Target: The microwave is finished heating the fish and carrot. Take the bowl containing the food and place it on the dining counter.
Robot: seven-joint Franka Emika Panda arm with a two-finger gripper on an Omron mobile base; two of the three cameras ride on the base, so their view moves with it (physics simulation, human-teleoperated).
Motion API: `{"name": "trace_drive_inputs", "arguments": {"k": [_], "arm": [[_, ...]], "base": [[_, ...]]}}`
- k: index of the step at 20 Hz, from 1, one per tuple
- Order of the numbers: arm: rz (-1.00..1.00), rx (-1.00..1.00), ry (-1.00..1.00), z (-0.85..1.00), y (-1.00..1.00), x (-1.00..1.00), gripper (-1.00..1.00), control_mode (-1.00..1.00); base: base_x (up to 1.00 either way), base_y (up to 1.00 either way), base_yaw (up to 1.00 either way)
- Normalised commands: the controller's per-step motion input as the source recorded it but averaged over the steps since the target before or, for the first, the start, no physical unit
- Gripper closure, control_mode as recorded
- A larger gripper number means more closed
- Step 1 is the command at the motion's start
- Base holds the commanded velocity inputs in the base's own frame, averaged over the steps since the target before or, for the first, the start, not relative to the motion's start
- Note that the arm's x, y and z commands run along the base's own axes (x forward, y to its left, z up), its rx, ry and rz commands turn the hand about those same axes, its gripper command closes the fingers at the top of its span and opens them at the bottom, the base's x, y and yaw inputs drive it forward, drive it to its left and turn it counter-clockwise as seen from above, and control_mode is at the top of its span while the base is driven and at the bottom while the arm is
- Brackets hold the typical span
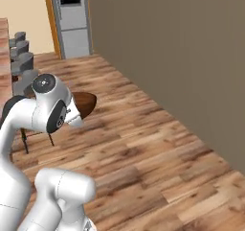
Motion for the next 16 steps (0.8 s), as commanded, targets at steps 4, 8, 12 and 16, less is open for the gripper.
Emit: {"name": "trace_drive_inputs", "arguments": {"k": [4, 8, 12, 16], "arm": [[0.0, 0.0, 0.0, 0.0, 0.0, 0.0, 1.0, 1.0], [0.0, 0.0, 0.0, 0.0, 0.0, 0.0, 1.0, 1.0], [0.0, 0.0, 0.0, 0.0, 0.0, 0.0, 1.0, 1.0], [0.0, 0.0, 0.0, 0.0, 0.0, 0.0, 1.0, 1.0]], "base": [[0.5, -0.56, 0.77], [0.61, -0.75, 0.67], [0.9, -0.84, 0.51], [1.0, -0.59, 0.38]]}}
